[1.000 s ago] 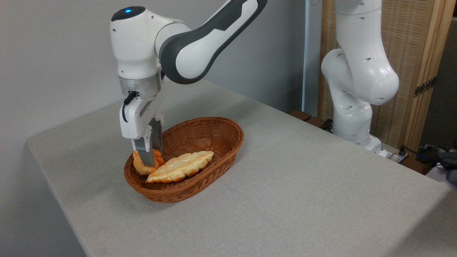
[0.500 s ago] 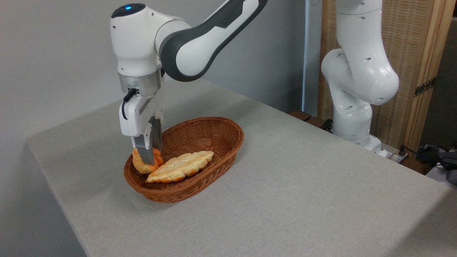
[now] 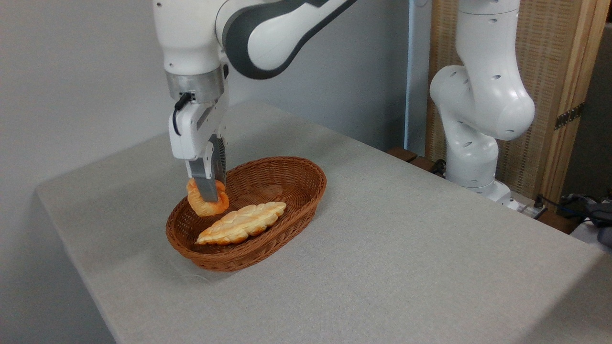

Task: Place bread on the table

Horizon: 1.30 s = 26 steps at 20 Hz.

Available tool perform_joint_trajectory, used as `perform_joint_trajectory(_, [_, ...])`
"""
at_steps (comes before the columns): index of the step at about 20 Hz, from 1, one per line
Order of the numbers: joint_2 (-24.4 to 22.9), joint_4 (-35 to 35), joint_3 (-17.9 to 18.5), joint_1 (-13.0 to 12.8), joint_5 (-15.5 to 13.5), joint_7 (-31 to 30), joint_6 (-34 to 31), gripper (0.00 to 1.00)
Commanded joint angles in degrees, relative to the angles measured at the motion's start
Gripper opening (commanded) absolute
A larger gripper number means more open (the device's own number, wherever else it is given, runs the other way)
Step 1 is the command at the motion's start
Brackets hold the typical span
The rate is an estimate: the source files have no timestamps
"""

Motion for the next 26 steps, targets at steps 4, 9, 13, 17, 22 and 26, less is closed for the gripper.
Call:
perform_joint_trajectory(4, [-4.7,0.1,6.3,0.2,-0.2,0.3,-5.1,0.47])
perform_joint_trajectory(9, [-5.5,0.1,13.2,0.4,-0.2,-0.4,-7.7,0.49])
perform_joint_trajectory(13, [-5.2,0.1,16.1,0.4,0.0,-3.1,-7.7,0.59])
perform_joint_trajectory(17, [-4.9,-0.1,18.1,1.1,0.3,-5.4,-8.7,0.58])
perform_joint_trajectory(22, [-4.3,-0.1,22.1,1.3,0.5,-6.2,-11.1,0.83])
perform_joint_trajectory(26, [-4.1,-0.1,22.7,1.2,0.6,-5.9,-11.1,1.0])
